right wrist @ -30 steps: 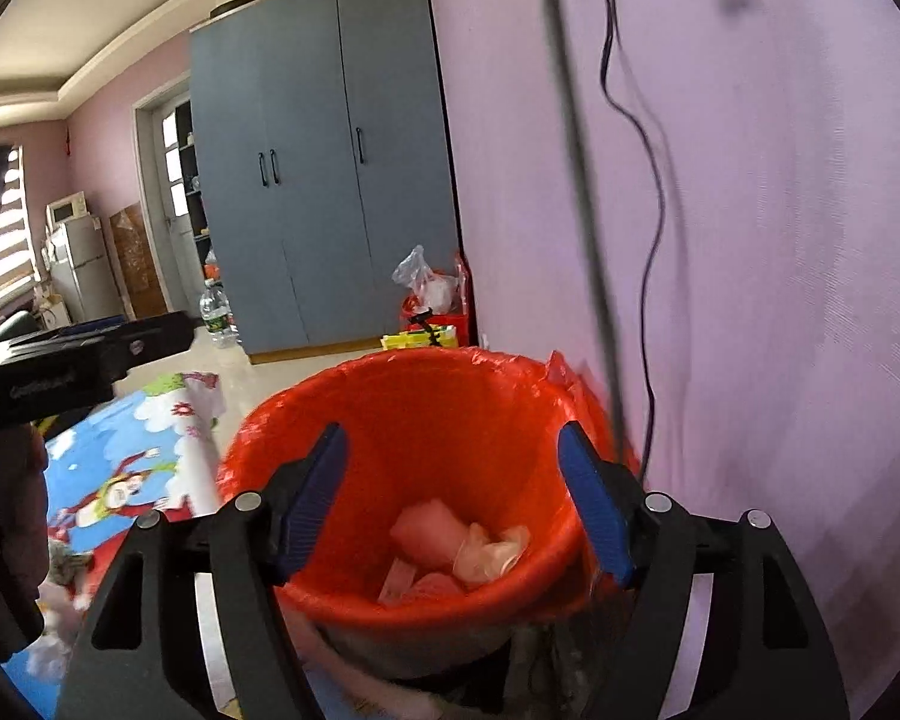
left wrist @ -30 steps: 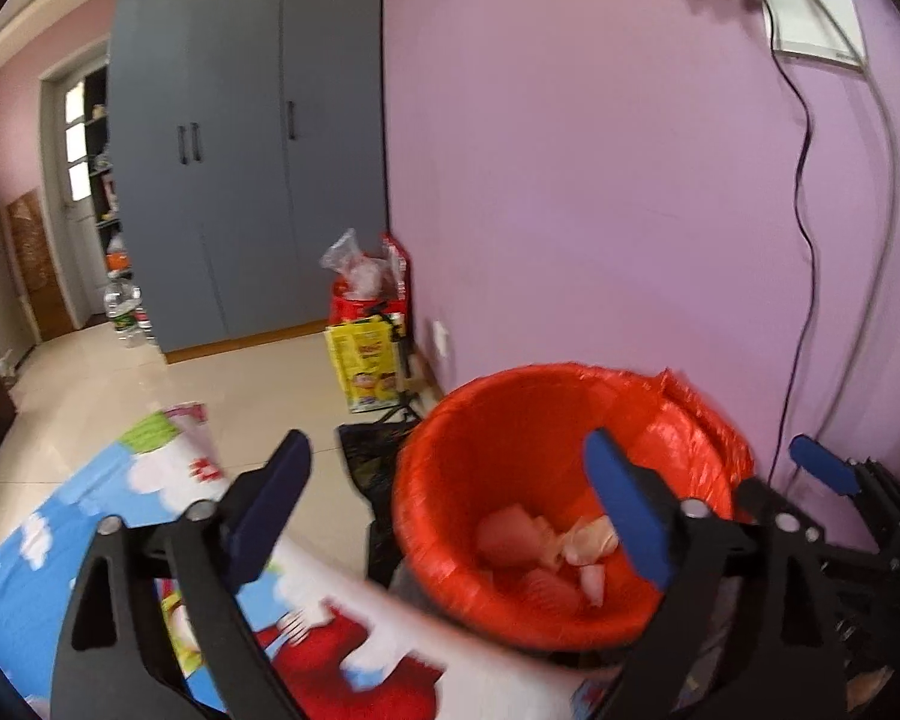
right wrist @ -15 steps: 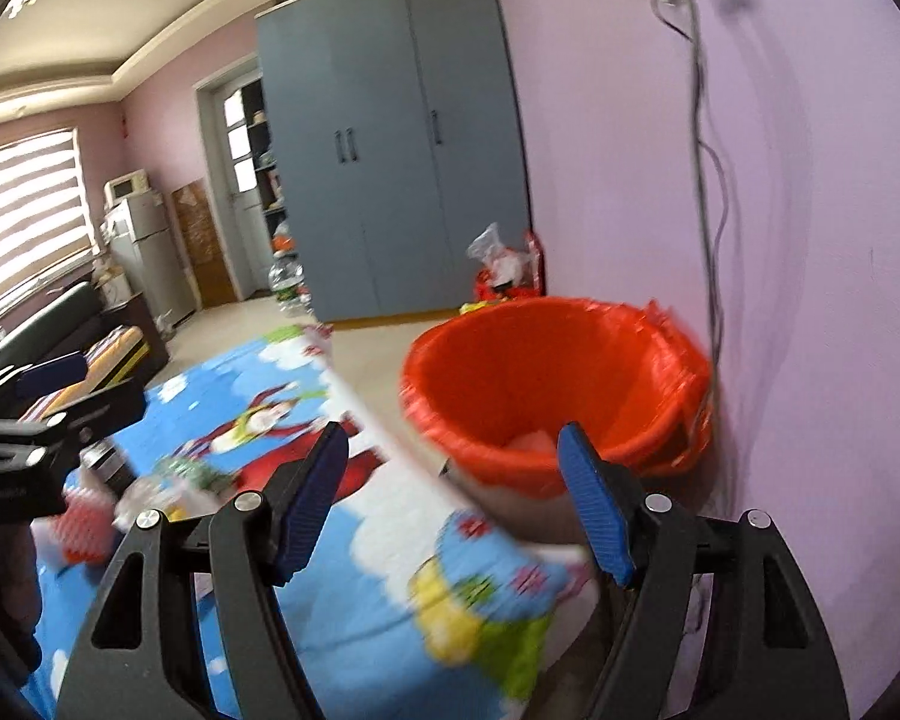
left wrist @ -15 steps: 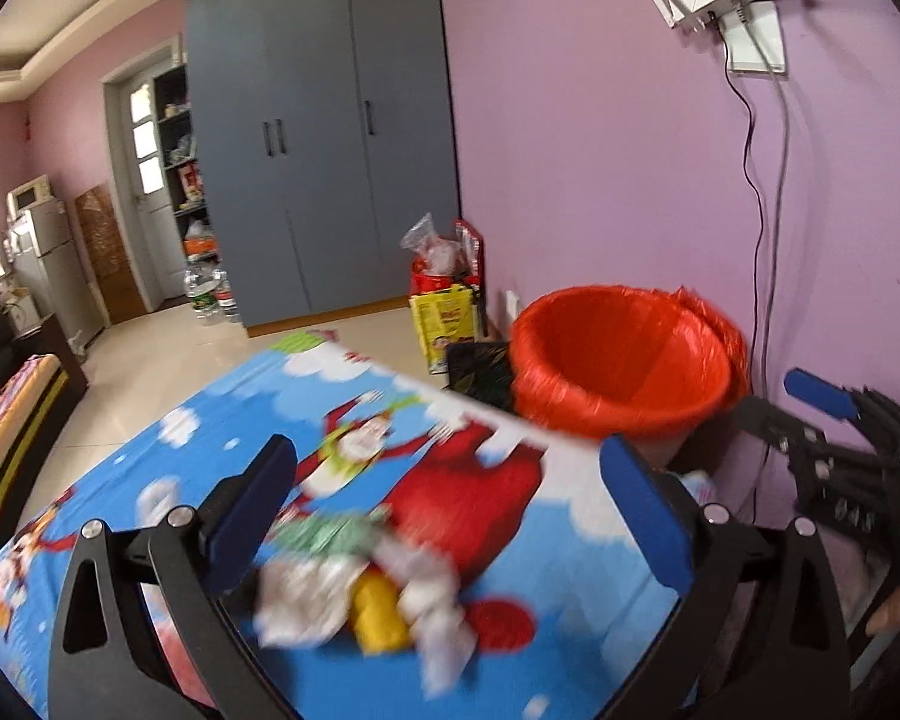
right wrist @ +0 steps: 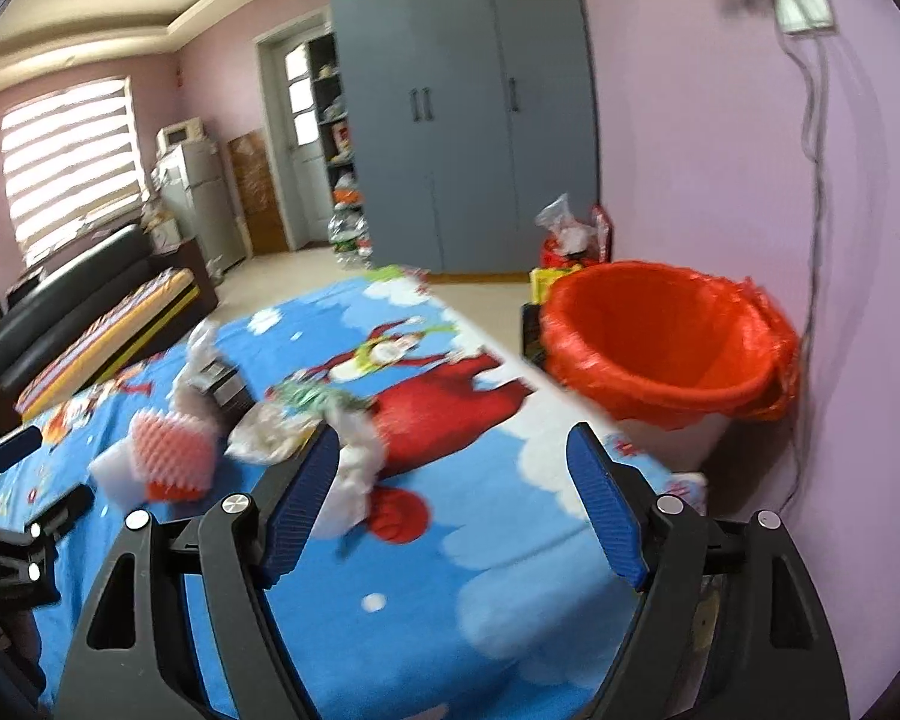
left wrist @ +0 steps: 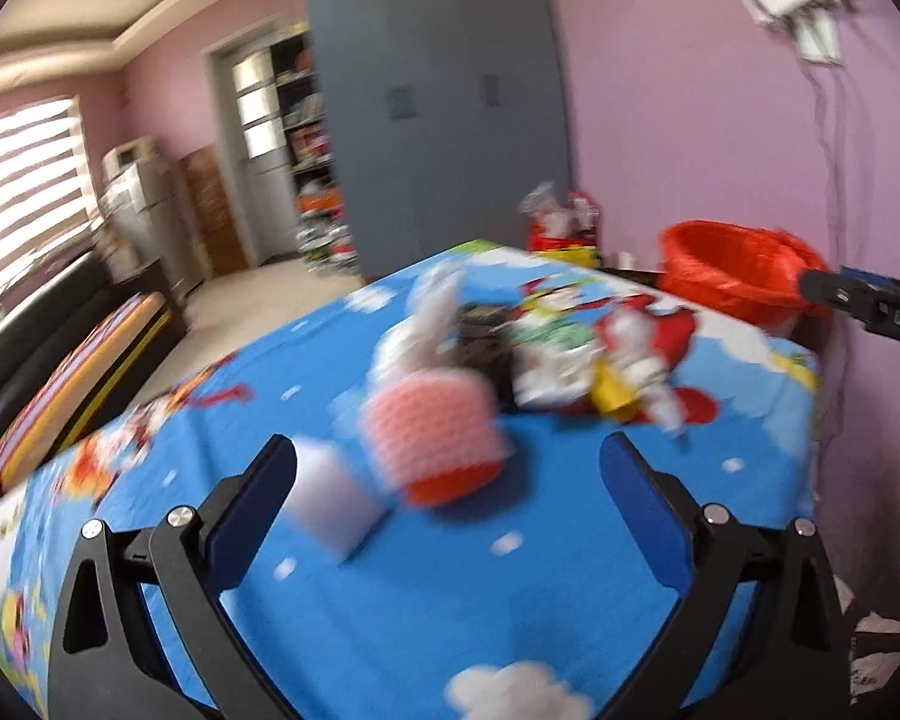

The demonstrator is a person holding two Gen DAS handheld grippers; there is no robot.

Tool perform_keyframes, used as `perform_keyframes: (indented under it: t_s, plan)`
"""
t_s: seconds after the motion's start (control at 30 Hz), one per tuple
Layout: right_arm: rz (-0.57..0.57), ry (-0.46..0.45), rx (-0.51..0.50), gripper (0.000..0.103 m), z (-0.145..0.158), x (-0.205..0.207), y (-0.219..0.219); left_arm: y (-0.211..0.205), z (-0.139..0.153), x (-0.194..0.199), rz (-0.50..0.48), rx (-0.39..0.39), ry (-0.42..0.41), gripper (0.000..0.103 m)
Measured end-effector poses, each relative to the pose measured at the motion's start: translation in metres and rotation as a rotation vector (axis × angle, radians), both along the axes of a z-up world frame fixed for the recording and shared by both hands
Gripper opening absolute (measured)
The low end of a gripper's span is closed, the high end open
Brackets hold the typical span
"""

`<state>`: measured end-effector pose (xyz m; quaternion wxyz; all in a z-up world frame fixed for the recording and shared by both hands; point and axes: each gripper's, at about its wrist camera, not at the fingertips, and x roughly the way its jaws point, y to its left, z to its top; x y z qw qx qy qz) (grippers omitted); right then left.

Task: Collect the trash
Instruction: 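Move both tools back over the table, then grasp the white tissue with the right tool while the left tool grasps the pink foam net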

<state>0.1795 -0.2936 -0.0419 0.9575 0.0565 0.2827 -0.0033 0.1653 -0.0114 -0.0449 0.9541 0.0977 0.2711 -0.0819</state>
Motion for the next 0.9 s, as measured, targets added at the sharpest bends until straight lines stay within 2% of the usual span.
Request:
perform_keyframes:
  t_s: [0.17,0.4,0.77,0.9]
  plan:
    - [0.053,0.043,-0.007,0.076,-0.013,0.008,0.027,0.043,-0.013,0.001,0.116,-0.012,0.036,0.098]
    - [0.123,0.098,-0.049,0.076,-0.032,0.015,0.059,0.077,-0.027,0.012,0.208,-0.076,0.09,0.098]
    - [0.136,0.167,-0.05,0.076,-0.057,0.044,0.068,0.065,-0.045,0.037,0.192,-0.066,0.141,0.098]
    - [0.112,0.182,-0.03,0.076,-0.066,0.063,0.062,0.063,-0.05,0.048,0.19,-0.037,0.153,0.098]
